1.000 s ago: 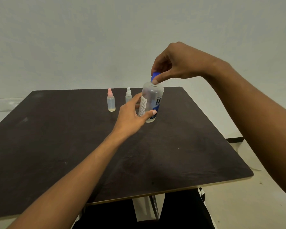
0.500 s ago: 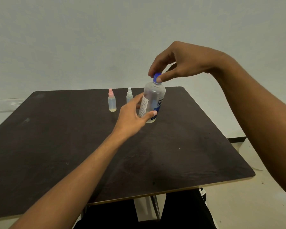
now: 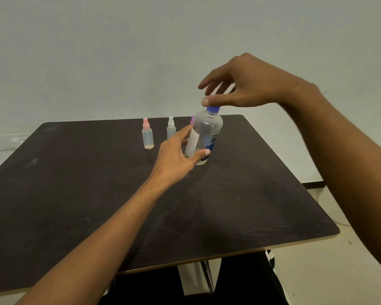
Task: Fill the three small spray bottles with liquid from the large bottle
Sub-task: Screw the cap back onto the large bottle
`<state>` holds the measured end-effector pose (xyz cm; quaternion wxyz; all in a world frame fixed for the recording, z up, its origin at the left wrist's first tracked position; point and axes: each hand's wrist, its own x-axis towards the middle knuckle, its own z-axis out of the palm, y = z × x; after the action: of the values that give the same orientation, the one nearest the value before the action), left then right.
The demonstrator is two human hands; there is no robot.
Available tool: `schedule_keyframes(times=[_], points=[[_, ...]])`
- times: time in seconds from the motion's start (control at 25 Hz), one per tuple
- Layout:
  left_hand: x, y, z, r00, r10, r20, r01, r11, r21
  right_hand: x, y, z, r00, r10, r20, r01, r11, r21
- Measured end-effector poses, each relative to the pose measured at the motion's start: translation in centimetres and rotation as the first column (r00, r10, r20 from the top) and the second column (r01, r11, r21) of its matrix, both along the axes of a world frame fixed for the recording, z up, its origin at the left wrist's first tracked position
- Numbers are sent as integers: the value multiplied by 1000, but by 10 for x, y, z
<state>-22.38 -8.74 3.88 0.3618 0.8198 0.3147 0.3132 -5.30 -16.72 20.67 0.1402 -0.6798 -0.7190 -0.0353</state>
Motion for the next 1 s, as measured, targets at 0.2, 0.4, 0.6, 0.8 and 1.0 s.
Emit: schedule_keyframes(times=[0.2,0.4,0.6,0.8,1.0], points=[[3,-3,0,1000,-14,0,14,1000,-10,8,-6,10,997,73,36,-68,990,-123],[2,-4,-4,999,-41,22,40,999,29,2,2,-6,993,-121,0,120,991,-54],[3,-5,-3,999,-33,19,33,999,13,5,-2,-21,978,-203,-58,206,977,55],[8,-2,1,1000,-13,7,13,1000,19,22,-16,-4,980,67,-186,-69,998,-2],[12,-6,0,999,-31,22,30,999,18,20,-11,-15,976,-32,-217,57,993,108]])
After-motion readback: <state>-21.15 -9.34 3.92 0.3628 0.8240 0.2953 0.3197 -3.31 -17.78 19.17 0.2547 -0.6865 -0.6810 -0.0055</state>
